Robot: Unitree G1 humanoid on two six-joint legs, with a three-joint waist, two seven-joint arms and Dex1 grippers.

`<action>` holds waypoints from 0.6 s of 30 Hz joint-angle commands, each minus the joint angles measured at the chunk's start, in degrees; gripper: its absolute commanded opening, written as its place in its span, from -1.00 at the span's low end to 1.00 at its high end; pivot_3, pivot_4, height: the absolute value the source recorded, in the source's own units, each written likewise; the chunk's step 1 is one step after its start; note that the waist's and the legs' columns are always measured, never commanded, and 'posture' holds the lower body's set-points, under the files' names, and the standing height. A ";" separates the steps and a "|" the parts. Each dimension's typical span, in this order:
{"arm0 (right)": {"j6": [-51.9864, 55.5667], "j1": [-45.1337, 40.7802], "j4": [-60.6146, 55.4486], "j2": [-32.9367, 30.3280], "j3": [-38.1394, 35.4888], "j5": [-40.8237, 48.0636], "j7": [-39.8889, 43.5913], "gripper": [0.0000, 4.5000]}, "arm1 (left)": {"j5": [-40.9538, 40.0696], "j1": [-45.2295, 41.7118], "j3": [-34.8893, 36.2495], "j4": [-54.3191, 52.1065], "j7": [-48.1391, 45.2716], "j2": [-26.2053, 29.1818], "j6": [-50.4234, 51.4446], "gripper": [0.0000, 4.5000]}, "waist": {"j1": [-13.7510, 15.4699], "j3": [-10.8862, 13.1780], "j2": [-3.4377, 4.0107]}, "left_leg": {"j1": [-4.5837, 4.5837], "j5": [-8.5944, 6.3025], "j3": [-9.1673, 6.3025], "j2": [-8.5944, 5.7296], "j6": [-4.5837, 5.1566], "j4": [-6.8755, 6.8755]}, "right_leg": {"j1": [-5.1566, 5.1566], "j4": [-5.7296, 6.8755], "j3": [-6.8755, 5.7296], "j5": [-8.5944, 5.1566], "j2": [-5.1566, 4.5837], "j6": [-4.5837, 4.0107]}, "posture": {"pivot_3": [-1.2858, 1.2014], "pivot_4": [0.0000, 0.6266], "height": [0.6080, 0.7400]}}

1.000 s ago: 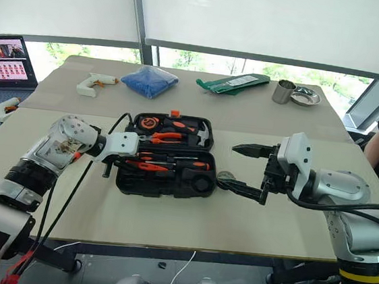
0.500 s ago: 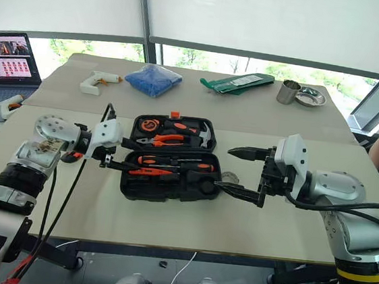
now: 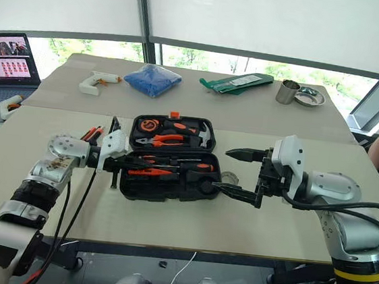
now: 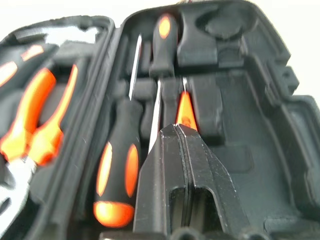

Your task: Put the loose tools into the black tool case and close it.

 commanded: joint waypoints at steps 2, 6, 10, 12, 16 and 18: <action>-0.05 0.26 -1.17 -0.03 -1.86 0.87 -0.60 1.00 | 2.05 1.08 -1.21 0.37 0.71 0.40 -3.74 -0.99 | 0.04 0.00 0.00 | 0.02 0.00 0.01 -0.01 0.00 0.00 | 0.02 0.00 0.00 0.00 -0.02 0.00 | 0.03 -0.52 1.00; -0.11 0.86 -1.26 -0.15 -2.12 1.03 -0.62 1.00 | 2.74 1.17 -1.00 2.24 4.43 -0.76 -0.79 -0.99 | 0.16 0.00 0.00 | 0.17 0.00 -0.01 -0.01 0.00 0.01 | 0.21 0.00 -0.01 0.00 -0.02 0.00 | 0.03 -0.52 1.00; -0.23 1.38 -1.33 -0.28 -2.24 1.21 -0.54 1.00 | 2.11 1.85 -1.02 1.74 4.98 -1.45 2.18 -0.99 | 0.11 -0.01 0.02 | 0.33 0.00 0.01 0.00 0.00 0.02 | 0.32 0.02 0.00 0.00 -0.02 0.01 | 0.03 -0.52 1.00; -0.28 1.51 -1.28 -0.34 -2.30 1.31 -0.45 1.00 | 2.08 2.14 -1.21 1.35 4.70 -1.36 3.37 -0.99 | 0.09 -0.01 0.02 | 0.38 0.00 0.00 0.01 -0.01 0.01 | 0.36 0.03 0.00 0.00 -0.01 0.02 | 0.03 -0.52 1.00; -0.62 1.74 -1.02 -0.29 -2.19 1.23 -0.29 1.00 | 3.73 2.67 -2.57 1.77 4.12 -0.41 2.28 -0.99 | 0.08 -0.02 0.03 | 0.40 0.01 0.01 0.01 -0.01 0.01 | 0.36 0.05 0.01 0.00 -0.01 0.01 | 0.03 -0.52 1.00; -0.78 1.67 -0.83 -0.15 -2.05 1.12 -0.30 1.00 | 3.32 3.00 -2.09 1.48 5.06 -0.47 1.96 -0.99 | 0.08 -0.03 0.04 | 0.40 0.01 0.01 0.01 -0.01 0.01 | 0.36 0.05 0.02 0.00 -0.01 0.01 | 0.03 -0.52 1.00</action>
